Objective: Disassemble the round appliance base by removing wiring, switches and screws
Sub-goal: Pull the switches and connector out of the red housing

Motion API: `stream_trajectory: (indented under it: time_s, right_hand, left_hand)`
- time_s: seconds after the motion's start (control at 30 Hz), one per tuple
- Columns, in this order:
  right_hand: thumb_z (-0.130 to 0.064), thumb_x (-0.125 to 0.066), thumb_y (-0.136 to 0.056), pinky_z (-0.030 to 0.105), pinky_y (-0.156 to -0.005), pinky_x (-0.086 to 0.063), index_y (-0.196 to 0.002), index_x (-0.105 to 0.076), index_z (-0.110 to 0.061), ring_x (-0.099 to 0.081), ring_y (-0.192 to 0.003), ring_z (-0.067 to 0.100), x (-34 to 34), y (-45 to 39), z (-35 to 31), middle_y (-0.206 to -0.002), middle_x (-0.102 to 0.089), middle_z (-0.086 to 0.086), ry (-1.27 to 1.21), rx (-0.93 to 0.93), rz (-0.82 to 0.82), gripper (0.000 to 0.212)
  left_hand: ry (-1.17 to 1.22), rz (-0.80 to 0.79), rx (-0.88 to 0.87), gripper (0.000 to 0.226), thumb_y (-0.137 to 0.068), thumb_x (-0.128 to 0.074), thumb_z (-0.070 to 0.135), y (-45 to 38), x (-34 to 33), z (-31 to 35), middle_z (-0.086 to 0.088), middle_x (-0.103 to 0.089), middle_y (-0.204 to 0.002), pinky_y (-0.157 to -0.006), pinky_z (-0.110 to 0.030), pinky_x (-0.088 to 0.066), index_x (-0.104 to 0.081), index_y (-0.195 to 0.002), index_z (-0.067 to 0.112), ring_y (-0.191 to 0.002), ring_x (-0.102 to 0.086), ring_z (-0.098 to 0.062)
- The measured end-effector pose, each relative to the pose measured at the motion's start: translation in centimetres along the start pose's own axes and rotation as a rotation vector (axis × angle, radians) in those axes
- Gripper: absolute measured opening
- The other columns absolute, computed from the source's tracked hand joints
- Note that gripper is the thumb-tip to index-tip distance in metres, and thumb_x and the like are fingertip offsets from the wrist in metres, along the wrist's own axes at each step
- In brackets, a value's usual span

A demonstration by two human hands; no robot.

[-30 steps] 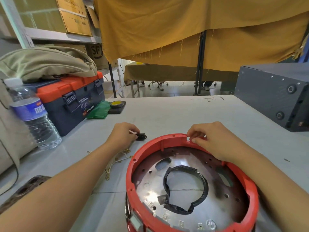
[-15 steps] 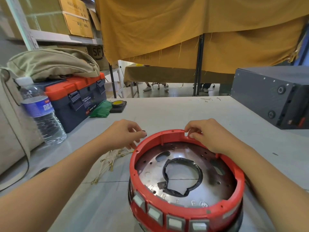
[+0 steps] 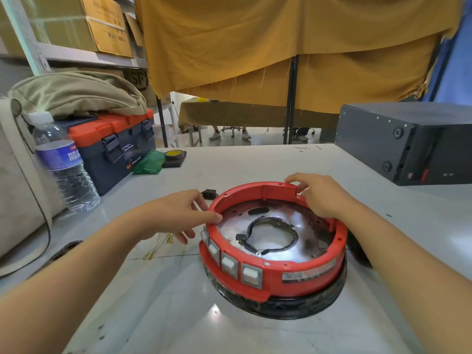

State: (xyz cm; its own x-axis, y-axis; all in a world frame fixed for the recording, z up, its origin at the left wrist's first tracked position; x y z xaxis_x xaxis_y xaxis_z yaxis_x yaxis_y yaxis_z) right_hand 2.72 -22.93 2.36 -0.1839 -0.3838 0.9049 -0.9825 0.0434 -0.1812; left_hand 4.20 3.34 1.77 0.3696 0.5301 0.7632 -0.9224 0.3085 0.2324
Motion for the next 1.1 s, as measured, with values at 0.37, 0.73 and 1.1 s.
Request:
stream_trajectory:
  time_s: [0.37,0.73,1.1]
  right_hand:
    - [-0.021,-0.059,-0.092,0.031,-0.08,-0.041,-0.117,-0.055,-0.01,-0.054,-0.102,0.027,0.4,1.3,0.1,-0.118,-0.06,0.013,-0.013,-0.106,0.028,0.027]
    - [-0.03,-0.064,-0.09,0.031,-0.097,-0.035,-0.136,-0.045,-0.021,-0.045,-0.121,0.025,0.2,2.1,-2.0,-0.138,-0.05,0.005,0.077,0.144,-0.046,0.051]
    - [-0.007,-0.048,-0.092,0.039,-0.081,-0.049,-0.127,-0.051,-0.034,-0.055,-0.105,0.03,-0.4,1.7,-3.2,-0.123,-0.058,0.008,0.238,0.205,0.001,0.044]
  left_hand:
    - [0.042,0.118,-0.066,0.013,-0.084,-0.066,0.031,0.1,0.0,0.8,-0.002,-0.069,-0.092,-0.053,-0.021,-0.052,-0.066,-0.095,0.023,-0.063,-0.067,-0.014]
    - [-0.015,0.2,-0.237,0.028,-0.095,-0.051,0.021,-1.5,-1.5,3.2,0.007,-0.062,-0.121,-0.091,-0.023,-0.039,-0.063,-0.12,0.024,-0.106,-0.055,-0.011]
    - [-0.148,0.206,-0.231,0.034,-0.075,-0.074,0.032,-0.9,-0.5,3.0,0.009,-0.059,-0.104,-0.07,-0.022,-0.048,-0.06,-0.106,0.026,-0.089,-0.06,-0.009]
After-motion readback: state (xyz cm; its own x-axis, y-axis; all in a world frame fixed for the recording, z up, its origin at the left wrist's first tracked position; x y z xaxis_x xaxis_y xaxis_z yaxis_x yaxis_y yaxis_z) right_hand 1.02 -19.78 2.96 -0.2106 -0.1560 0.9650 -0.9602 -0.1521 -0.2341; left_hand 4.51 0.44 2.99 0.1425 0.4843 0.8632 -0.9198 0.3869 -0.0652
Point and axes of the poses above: each hand's wrist, its own y-axis away from the middle knuckle, its own x-axis out of the back of the hand, z = x × y, the point moved 5 cm from there along -y, towards the middle knuckle
